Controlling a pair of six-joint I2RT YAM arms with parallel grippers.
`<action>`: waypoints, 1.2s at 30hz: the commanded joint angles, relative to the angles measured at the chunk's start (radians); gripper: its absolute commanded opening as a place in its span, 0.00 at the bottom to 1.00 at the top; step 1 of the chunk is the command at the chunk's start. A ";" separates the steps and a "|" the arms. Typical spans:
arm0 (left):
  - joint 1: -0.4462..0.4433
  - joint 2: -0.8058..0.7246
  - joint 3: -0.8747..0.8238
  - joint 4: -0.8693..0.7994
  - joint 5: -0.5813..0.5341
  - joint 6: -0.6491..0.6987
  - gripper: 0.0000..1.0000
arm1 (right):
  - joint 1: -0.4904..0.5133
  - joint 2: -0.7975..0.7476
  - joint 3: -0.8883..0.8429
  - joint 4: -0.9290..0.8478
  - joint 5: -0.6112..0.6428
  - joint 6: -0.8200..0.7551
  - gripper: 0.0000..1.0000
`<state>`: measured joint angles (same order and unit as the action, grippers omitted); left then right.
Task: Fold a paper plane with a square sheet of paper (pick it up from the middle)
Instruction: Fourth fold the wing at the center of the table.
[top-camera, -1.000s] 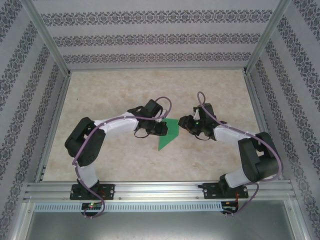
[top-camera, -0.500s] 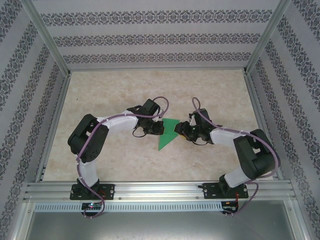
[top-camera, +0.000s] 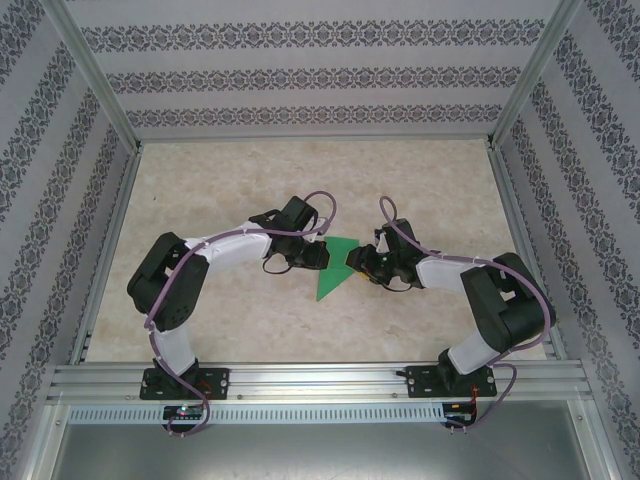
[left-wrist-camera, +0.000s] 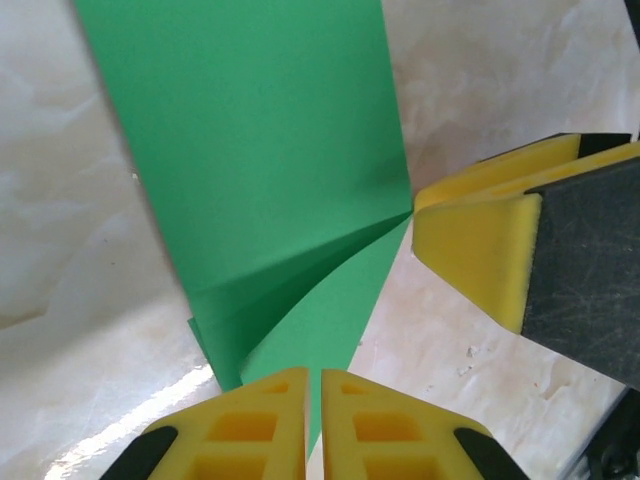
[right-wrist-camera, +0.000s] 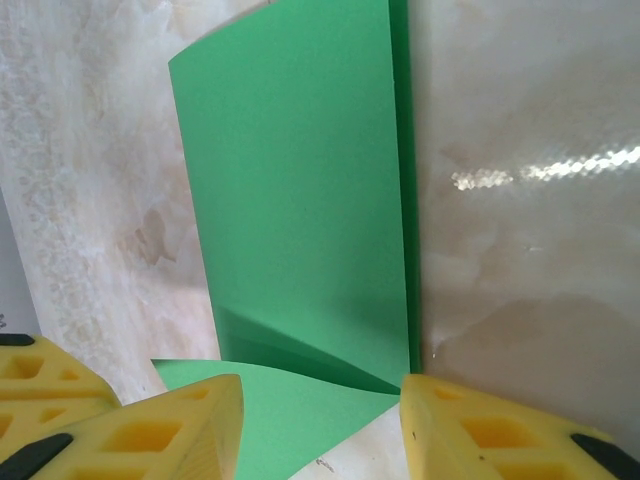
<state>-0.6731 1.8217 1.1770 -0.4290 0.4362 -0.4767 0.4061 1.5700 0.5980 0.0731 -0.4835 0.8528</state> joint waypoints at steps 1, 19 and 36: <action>-0.016 0.004 -0.003 0.008 0.043 0.030 0.14 | 0.012 -0.010 -0.007 0.013 0.035 0.014 0.46; -0.017 0.114 0.018 -0.008 -0.077 0.028 0.12 | 0.020 0.021 0.002 0.082 -0.009 0.046 0.46; -0.019 0.097 -0.010 0.005 -0.090 0.027 0.13 | 0.046 0.108 0.060 0.128 -0.097 -0.017 0.41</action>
<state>-0.6830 1.9285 1.1786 -0.4320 0.3561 -0.4599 0.4370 1.6569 0.6254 0.1699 -0.5385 0.8841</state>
